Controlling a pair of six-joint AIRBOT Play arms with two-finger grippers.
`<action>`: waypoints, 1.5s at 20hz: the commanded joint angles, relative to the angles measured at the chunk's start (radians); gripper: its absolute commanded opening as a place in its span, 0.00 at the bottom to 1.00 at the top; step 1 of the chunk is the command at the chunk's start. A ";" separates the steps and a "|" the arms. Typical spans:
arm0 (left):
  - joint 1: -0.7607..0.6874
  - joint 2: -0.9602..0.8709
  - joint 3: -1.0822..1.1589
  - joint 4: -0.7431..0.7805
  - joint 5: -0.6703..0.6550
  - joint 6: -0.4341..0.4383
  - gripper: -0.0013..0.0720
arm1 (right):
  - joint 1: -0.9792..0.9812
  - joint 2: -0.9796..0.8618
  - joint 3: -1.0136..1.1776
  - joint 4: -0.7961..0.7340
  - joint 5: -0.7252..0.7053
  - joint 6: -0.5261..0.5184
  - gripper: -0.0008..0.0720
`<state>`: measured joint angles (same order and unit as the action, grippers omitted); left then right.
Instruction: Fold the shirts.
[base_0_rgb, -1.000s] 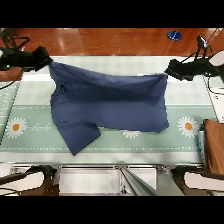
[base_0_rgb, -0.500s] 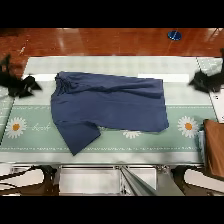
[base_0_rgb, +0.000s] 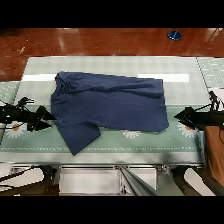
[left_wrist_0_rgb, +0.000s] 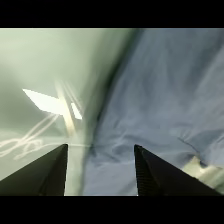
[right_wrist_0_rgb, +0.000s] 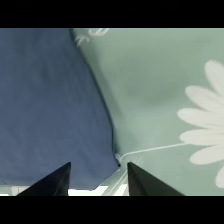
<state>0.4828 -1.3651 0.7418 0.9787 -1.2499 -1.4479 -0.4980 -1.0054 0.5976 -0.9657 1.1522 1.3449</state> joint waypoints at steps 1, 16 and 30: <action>-0.050 -0.018 -0.040 -0.095 0.095 -0.003 0.71 | 0.002 0.019 -0.045 0.033 -0.012 -0.014 0.58; -0.174 -0.018 0.038 -0.131 0.113 0.023 0.04 | 0.091 -0.201 -0.064 0.060 -0.014 0.031 0.58; -0.178 0.114 0.818 -0.399 0.037 0.064 0.04 | 0.376 -0.231 1.029 0.012 0.100 0.103 0.04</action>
<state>0.3069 -1.3102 1.2789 0.6621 -1.2198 -1.4014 -0.1364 -1.2709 1.2819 -0.8650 1.1725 1.3926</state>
